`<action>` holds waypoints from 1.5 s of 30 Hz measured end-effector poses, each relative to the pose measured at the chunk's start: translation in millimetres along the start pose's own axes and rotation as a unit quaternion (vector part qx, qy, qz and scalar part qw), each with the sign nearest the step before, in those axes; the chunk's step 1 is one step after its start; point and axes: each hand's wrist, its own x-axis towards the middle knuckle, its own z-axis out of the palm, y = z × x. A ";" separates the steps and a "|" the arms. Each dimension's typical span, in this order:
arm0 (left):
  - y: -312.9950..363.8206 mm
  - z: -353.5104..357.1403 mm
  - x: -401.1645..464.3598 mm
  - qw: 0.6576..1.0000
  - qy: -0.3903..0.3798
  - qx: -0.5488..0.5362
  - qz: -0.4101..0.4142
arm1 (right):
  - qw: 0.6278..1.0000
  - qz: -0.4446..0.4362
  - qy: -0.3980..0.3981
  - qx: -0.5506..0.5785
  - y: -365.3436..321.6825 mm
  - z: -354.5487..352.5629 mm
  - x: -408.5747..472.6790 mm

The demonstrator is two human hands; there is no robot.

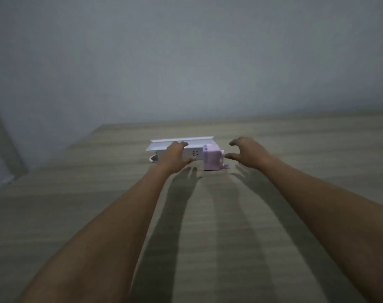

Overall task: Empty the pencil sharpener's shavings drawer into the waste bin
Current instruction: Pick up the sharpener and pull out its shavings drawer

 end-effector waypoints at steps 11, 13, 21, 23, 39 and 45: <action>-3.7 58.3 37.3 0.963 -0.049 -0.266 -0.008 | 0.952 -0.037 -0.013 0.304 15.7 50.2 38.1; -2.0 63.4 39.9 0.957 -0.048 -0.284 -0.012 | 0.939 -0.039 -0.013 0.341 15.5 53.5 39.8; 0.1 53.7 34.9 0.953 -0.062 -0.296 -0.026 | 0.929 -0.028 -0.028 0.367 12.7 45.2 30.3; 4.1 45.2 26.1 0.955 -0.059 -0.291 -0.016 | 0.927 -0.026 -0.025 0.374 6.9 37.6 20.1; 47.7 -23.5 -125.8 0.940 -0.034 -0.340 -0.002 | 0.917 -0.056 -0.056 0.392 -61.5 -33.1 -102.5; 52.1 -22.7 -163.4 0.939 -0.050 -0.341 -0.010 | 0.914 -0.055 -0.069 0.396 -71.1 -33.9 -146.6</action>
